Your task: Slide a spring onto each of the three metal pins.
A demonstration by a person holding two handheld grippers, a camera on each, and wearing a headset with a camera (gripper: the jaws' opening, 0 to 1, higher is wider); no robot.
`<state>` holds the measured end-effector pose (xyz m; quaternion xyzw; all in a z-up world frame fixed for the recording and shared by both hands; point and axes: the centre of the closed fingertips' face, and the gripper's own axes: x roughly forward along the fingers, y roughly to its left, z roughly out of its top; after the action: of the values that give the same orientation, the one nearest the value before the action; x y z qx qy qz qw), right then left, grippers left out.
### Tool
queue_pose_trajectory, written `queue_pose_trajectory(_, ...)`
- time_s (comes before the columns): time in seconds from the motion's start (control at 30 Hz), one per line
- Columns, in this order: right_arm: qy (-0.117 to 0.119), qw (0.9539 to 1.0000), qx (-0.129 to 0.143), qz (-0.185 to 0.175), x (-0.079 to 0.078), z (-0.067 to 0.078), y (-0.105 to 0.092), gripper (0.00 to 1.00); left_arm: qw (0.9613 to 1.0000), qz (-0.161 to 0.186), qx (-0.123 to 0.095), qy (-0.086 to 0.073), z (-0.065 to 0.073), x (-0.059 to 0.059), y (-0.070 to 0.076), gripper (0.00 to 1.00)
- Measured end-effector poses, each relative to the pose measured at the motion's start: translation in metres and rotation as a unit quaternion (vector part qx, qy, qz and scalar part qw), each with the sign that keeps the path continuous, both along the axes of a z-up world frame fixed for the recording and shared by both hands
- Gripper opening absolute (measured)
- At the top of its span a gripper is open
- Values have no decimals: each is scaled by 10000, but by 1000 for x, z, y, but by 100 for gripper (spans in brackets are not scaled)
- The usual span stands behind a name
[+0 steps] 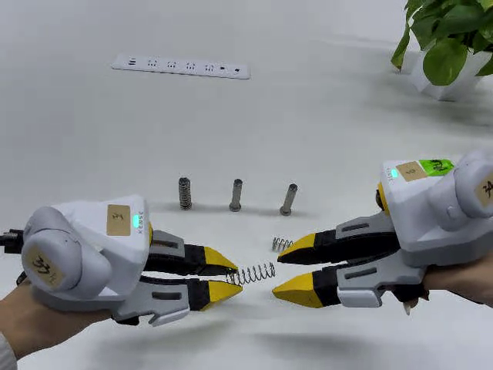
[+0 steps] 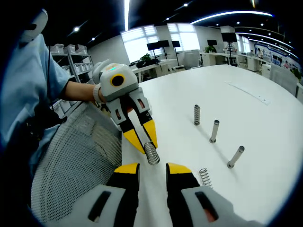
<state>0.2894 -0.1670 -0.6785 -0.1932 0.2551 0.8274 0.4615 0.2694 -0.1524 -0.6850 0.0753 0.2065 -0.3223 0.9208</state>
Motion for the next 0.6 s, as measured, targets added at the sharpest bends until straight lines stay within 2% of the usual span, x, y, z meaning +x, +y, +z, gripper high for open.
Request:
queue_pose_trajectory(0.23, 49, 10000, -4, 35, -4, 2, 4, 16, 9999, -104, -24, 18, 0, -3, -3, 10)
queue_pose_trajectory(0.37, 165, 9998, -64, 72, -8, 1, 4, 12, 9999, -120, -43, 47, -3, -2, -3, 10)
queue_pose_trajectory(0.6, 14, 9998, -80, 154, -11, 7, 5, 12, 9997, -61, -134, 181, -5, 0, -5, 10)
